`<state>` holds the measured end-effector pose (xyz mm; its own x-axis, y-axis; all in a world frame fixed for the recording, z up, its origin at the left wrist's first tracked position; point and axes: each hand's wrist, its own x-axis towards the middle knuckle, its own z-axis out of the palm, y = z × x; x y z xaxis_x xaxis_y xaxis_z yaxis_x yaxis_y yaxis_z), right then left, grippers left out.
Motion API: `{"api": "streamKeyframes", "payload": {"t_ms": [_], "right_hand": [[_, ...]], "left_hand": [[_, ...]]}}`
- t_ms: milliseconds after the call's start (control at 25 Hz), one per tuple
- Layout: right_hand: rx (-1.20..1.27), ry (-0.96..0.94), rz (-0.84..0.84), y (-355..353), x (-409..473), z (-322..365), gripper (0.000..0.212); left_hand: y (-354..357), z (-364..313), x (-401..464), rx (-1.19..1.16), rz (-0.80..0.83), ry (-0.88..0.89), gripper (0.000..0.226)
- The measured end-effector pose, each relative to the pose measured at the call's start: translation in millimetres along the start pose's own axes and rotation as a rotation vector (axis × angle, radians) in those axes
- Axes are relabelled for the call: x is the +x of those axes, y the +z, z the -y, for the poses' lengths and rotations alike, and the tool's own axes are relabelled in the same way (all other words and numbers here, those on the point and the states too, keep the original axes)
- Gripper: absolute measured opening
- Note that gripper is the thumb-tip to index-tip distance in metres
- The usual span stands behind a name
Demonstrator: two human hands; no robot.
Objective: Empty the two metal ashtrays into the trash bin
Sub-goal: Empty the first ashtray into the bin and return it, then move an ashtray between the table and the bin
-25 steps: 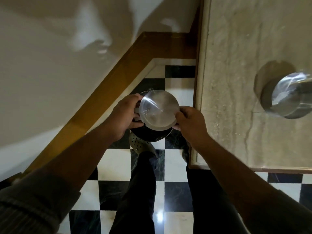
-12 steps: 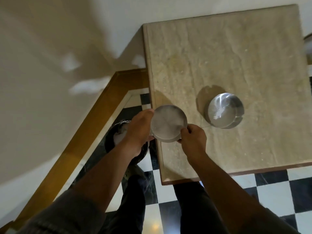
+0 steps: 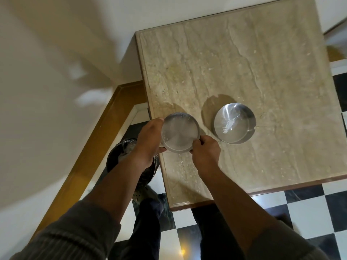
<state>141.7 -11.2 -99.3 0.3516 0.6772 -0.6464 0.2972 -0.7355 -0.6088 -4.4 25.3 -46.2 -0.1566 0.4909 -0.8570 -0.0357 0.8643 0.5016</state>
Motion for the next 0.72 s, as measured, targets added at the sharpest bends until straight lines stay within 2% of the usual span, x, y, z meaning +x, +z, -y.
{"api": "streamKeyframes", "payload": {"t_ms": [200, 400, 520, 600, 720], "right_hand": [[-0.017, -0.032, 0.008, -1.4, 3.7, -2.1, 0.02], [-0.031, -0.076, 0.065, -12.6, -1.1, -3.0, 0.02], [0.008, -0.007, 0.054, -30.4, -9.7, -19.4, 0.031], [0.036, 0.011, 0.041, -40.5, -15.5, -31.1, 0.029], [0.112, 0.07, -0.023, -61.8, -17.3, -44.3, 0.028]], "left_hand": [[2.2, 3.8, 4.4, -0.006, -0.034, 0.002, 0.037], [-0.7, 21.1, -3.0, -0.006, -0.092, 0.015, 0.021], [10.1, 53.9, -24.5, -0.204, -0.159, -0.043, 0.03], [20.2, 73.4, -32.2, -0.33, -0.222, -0.109, 0.037], [51.2, 92.1, -43.5, -0.399, -0.183, -0.213, 0.038]]}}
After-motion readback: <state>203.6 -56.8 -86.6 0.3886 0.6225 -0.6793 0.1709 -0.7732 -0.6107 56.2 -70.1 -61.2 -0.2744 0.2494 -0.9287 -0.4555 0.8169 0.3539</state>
